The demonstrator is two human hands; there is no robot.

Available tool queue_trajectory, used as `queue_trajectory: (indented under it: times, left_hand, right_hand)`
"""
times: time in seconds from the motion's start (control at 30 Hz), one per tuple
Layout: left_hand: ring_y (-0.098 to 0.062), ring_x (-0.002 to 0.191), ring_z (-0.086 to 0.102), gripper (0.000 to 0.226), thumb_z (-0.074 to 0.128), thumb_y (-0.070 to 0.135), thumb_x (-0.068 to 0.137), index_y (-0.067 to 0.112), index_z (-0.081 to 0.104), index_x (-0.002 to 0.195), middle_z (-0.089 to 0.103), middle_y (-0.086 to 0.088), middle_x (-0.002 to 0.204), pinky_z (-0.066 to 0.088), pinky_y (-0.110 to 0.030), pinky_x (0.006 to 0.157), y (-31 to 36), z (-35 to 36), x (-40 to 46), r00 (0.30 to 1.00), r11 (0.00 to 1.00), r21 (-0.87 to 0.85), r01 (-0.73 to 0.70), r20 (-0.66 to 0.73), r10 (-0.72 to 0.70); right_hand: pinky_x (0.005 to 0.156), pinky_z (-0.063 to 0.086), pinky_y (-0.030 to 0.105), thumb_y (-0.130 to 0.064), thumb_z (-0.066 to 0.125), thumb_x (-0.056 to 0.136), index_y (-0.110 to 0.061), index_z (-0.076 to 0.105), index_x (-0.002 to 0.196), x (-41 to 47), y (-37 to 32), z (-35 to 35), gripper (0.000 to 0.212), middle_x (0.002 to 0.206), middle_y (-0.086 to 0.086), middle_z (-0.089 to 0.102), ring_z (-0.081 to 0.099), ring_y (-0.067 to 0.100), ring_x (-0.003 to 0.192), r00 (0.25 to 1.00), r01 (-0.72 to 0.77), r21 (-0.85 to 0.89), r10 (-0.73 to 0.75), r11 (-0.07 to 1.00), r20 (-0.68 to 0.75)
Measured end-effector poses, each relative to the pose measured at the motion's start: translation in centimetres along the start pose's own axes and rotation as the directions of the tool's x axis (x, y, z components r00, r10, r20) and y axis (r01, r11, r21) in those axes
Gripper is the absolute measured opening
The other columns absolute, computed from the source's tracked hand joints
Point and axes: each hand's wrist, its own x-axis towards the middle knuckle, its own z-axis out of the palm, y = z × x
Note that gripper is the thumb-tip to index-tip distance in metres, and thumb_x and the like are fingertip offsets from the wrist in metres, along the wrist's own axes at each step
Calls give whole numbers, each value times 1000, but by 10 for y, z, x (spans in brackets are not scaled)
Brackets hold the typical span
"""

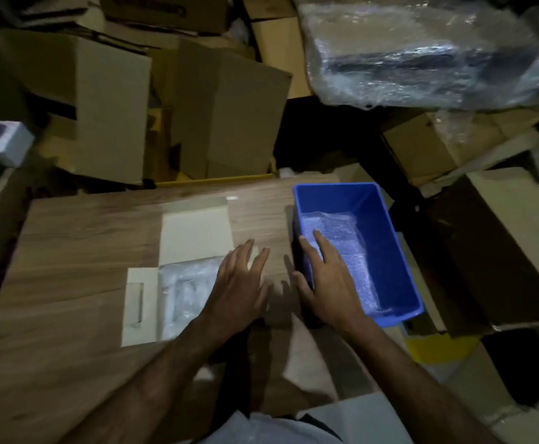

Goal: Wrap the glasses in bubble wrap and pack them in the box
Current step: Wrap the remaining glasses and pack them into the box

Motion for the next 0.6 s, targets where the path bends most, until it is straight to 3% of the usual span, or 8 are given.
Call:
queue_trajectory:
  times: [0.1, 0.17, 0.27, 0.33, 0.4, 0.5, 0.6]
  left_hand:
    - [-42, 140, 40, 56, 52, 33, 95, 10, 49, 146, 35, -26, 157, 36, -50, 115, 42, 16, 26, 994, 990, -96, -104, -26, 102]
    - [-41, 143, 37, 56, 50, 34, 94, 10, 51, 145, 32, -25, 159, 34, -50, 115, 66, 28, 45, 988, 983, -97, -155, -29, 153]
    - [-42, 145, 37, 59, 46, 35, 89, 10, 56, 142, 31, -24, 160, 39, -55, 112, 82, 48, 69, 986, 988, -8, -154, 58, 154]
    - [-45, 144, 36, 60, 48, 33, 86, 7, 59, 138, 31, -25, 160, 41, -59, 110, 85, 58, 80, 985, 991, 38, -125, 127, 119]
    - [-45, 148, 27, 62, 51, 31, 85, 7, 56, 141, 22, -23, 163, 30, -60, 114, 85, 64, 85, 984, 995, 54, -81, 165, 71]
    - [-40, 154, 5, 63, 43, 29, 90, 10, 44, 150, 4, -16, 168, 11, -50, 121, 85, 71, 86, 986, 997, 45, -56, 159, 48]
    - [-38, 155, 0, 60, 42, 26, 93, 12, 41, 152, 1, -15, 169, 12, -51, 122, 82, 76, 85, 990, 998, 26, -52, 130, 49]
  right_hand:
    - [109, 43, 48, -33, 69, 88, -11, 45, 150, -12, 53, -15, 70, 163, 21, 29, 37, 41, 145, 999, -20, -39, 21, 999, 38]
    - [110, 43, 51, -36, 71, 83, -11, 45, 151, -14, 84, -23, 77, 163, 23, 26, 33, 42, 147, 989, -19, -66, 28, 998, 149]
    - [125, 23, 45, -37, 79, 77, -11, 38, 155, -10, 120, -27, 92, 165, 27, 15, 18, 40, 154, 922, 22, -134, 32, 991, 387]
    - [125, 13, 38, -41, 83, 74, -11, 35, 156, -4, 138, -20, 100, 164, 30, 11, 12, 41, 154, 858, 67, -197, 45, 978, 512]
    - [125, 17, 39, -49, 84, 70, -13, 34, 156, 3, 154, -9, 106, 164, 29, 10, 11, 41, 154, 806, 95, -227, 59, 969, 589]
    - [122, 27, 42, -51, 88, 65, -14, 35, 155, 12, 170, 7, 111, 165, 27, 10, 14, 40, 154, 755, 152, -219, 30, 964, 655]
    - [111, 40, 45, -39, 88, 69, -11, 37, 151, 19, 176, 18, 101, 164, 27, 13, 19, 39, 152, 715, 202, -214, 5, 956, 699]
